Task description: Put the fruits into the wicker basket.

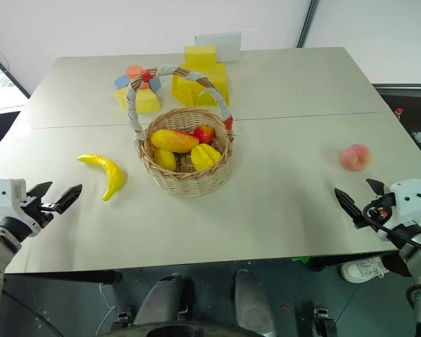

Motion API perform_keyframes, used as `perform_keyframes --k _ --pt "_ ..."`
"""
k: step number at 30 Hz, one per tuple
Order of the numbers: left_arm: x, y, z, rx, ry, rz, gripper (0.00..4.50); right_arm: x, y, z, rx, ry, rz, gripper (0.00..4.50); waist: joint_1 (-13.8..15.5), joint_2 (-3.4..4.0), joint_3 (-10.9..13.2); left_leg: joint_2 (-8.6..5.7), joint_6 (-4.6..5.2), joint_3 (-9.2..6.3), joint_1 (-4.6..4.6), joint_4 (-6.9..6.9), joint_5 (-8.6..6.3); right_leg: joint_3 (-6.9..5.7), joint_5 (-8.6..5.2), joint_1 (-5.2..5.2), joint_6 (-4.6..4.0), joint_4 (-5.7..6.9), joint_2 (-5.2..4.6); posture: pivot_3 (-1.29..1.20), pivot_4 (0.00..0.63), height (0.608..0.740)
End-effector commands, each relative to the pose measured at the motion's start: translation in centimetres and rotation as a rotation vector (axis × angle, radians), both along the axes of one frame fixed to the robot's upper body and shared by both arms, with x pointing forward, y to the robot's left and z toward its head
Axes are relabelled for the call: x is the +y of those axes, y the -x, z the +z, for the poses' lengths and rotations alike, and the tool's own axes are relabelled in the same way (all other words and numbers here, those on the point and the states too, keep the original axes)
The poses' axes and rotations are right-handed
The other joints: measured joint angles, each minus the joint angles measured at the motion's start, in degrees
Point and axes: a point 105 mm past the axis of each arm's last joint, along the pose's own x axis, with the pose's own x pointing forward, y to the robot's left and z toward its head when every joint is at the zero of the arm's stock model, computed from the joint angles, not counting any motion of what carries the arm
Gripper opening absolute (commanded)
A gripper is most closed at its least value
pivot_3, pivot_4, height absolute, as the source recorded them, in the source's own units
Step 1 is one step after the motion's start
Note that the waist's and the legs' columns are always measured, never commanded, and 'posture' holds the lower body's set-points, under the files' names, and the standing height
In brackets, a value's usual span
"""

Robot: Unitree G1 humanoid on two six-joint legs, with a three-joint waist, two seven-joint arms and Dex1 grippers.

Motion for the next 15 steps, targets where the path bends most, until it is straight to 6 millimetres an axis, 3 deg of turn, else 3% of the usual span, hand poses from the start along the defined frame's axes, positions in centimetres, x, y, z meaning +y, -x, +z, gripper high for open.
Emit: perform_keyframes --k 1,11,15 --pt "0.0 -0.1 0.8 -0.023 -0.01 -0.006 4.5 0.1 -0.2 1.0 -0.048 0.018 0.005 4.29 0.0 0.0 0.0 0.0 0.0 0.0 0.0 0.0 0.0 0.0 0.0 0.0 0.01 0.0 0.0 0.0 0.15 0.74" --pt "-0.9 -0.8 1.8 -0.017 -0.046 -0.027 4.5 1.2 -0.9 2.5 -0.084 0.047 0.069 4.29 0.0 0.0 0.0 0.0 0.0 0.0 0.0 0.0 0.0 0.0 0.08 0.0 0.14 0.01 0.01 0.0 0.15 0.74" --pt "-2.2 -2.5 4.4 -0.063 -0.035 -0.008 4.5 3.7 -1.5 4.7 -0.108 0.089 0.212 4.29 0.1 0.0 0.0 0.0 0.0 0.0 0.0 0.01 0.0 0.0 0.08 0.0 0.15 0.02 0.01 0.0 0.15 0.74"
